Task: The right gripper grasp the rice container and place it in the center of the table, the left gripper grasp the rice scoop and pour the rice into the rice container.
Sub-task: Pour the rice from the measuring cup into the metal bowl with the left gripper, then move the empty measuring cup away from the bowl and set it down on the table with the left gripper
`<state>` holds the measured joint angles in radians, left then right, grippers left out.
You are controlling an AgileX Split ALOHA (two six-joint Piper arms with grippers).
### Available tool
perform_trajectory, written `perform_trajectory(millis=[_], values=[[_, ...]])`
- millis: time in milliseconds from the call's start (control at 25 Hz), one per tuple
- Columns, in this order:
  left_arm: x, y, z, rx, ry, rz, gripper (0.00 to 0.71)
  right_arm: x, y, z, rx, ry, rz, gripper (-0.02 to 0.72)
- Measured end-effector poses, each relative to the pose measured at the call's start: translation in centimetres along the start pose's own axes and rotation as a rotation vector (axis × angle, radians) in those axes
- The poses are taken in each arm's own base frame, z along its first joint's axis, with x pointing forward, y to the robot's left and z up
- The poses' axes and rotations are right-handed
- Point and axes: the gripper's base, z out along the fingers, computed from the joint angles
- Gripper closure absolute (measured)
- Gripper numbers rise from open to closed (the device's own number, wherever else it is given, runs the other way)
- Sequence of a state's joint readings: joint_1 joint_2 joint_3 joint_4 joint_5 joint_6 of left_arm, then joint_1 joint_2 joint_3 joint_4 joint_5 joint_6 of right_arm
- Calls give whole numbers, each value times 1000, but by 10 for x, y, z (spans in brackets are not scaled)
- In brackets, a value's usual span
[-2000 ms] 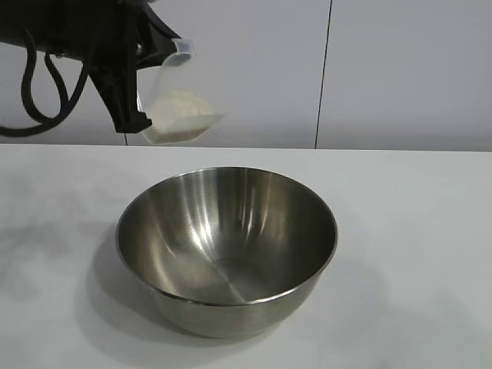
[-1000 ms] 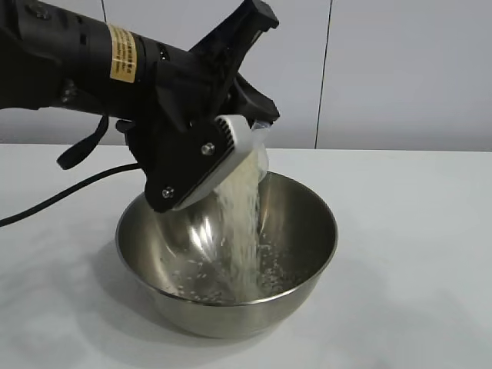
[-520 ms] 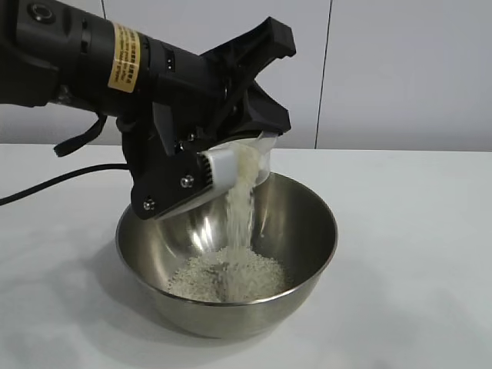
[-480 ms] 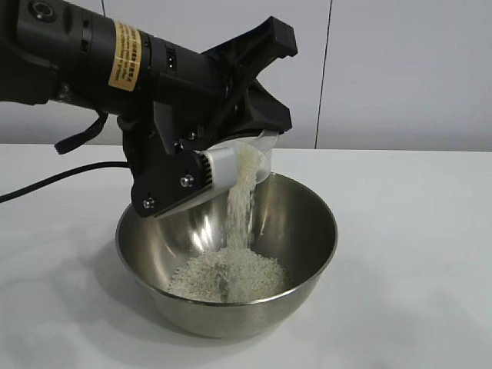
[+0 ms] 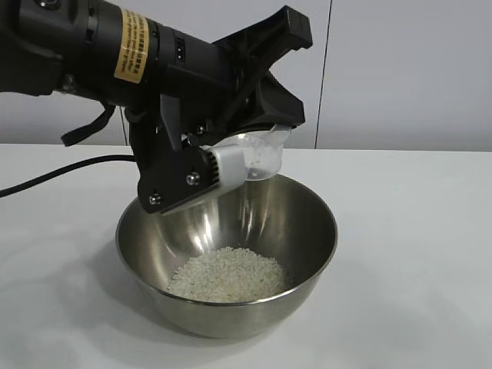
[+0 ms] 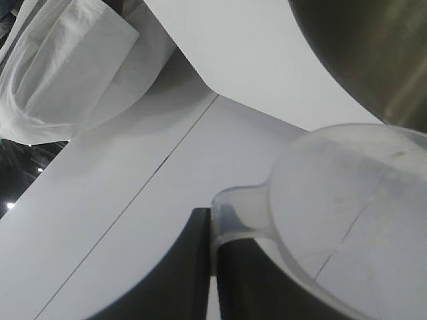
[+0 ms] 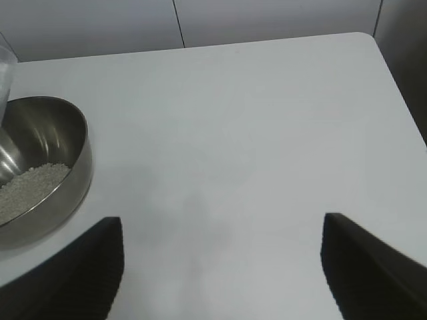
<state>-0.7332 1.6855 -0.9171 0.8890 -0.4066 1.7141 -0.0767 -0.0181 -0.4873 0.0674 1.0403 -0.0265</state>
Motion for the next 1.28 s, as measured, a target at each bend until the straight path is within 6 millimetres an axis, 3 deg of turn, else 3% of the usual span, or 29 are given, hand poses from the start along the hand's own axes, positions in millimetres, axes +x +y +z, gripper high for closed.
perform_trajectory(millis=[160, 400, 680, 880, 1000, 1120, 1280], values=[[1, 0, 0, 2, 8, -113, 701, 0, 0, 0, 3, 0, -2, 147], [-3, 3, -2, -97, 36, -504, 701, 0, 0, 0, 3, 0, -2, 147], [-9, -1, -12, -303, 97, -1235, 701, 0, 0, 0, 3, 0, -2, 147], [6, -9, -20, -507, 217, -1835, 701, 0, 0, 0, 3, 0, -2, 147], [17, -15, -27, -624, 315, -2090, 701, 0, 0, 0, 3, 0, -2, 147], [29, -22, -41, -714, 420, -2225, 701, 0, 0, 0, 3, 0, -2, 147], [39, -43, -70, -784, 538, -2272, 701, 0, 0, 0, 3, -1, -2, 147]])
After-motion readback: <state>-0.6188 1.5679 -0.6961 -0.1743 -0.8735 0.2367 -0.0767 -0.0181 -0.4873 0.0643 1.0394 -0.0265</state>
